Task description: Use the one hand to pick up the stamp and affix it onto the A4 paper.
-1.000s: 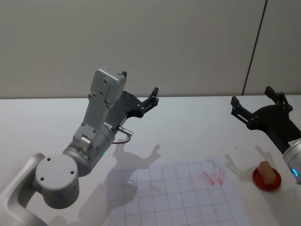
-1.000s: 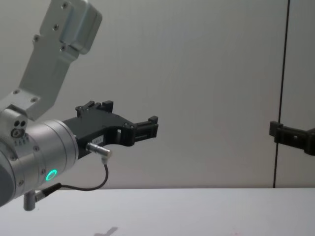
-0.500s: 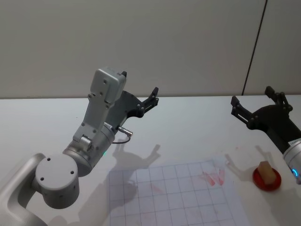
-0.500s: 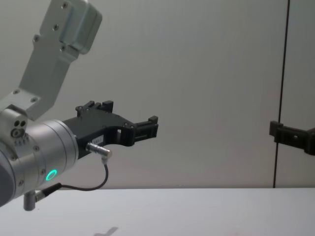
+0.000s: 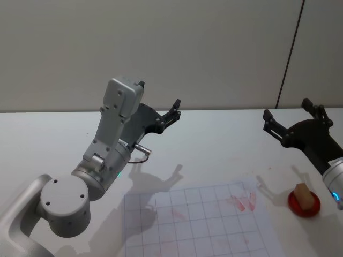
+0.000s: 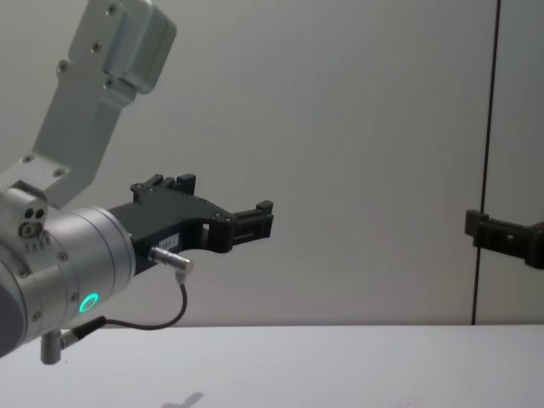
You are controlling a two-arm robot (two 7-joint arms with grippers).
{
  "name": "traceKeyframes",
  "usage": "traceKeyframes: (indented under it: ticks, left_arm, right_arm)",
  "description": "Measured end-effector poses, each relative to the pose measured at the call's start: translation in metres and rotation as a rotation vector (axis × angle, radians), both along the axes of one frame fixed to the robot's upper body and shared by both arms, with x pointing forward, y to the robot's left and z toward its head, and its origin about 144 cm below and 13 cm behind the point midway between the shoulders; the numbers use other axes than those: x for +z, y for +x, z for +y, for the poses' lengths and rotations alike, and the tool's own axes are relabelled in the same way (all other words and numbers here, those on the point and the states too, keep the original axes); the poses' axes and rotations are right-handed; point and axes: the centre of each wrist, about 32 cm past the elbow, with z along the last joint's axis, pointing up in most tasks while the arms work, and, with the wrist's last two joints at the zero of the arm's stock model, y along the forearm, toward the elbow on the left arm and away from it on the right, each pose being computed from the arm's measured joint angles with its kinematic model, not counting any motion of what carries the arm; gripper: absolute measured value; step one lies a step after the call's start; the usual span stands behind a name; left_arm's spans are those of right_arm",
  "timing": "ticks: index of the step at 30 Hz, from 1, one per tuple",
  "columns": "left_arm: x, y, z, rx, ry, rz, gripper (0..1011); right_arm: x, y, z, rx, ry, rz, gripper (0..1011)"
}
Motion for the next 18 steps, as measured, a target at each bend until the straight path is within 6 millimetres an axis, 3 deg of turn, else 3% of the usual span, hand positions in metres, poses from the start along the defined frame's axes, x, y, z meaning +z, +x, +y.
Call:
traceKeyframes:
  ticks: [18]
  left_arm:
    - [0.000, 0.000, 0.000, 0.000, 0.000, 0.000, 1002]
  right_arm:
    - [0.002, -0.008, 0.014, -0.066, -0.022, 0.140, 1001]
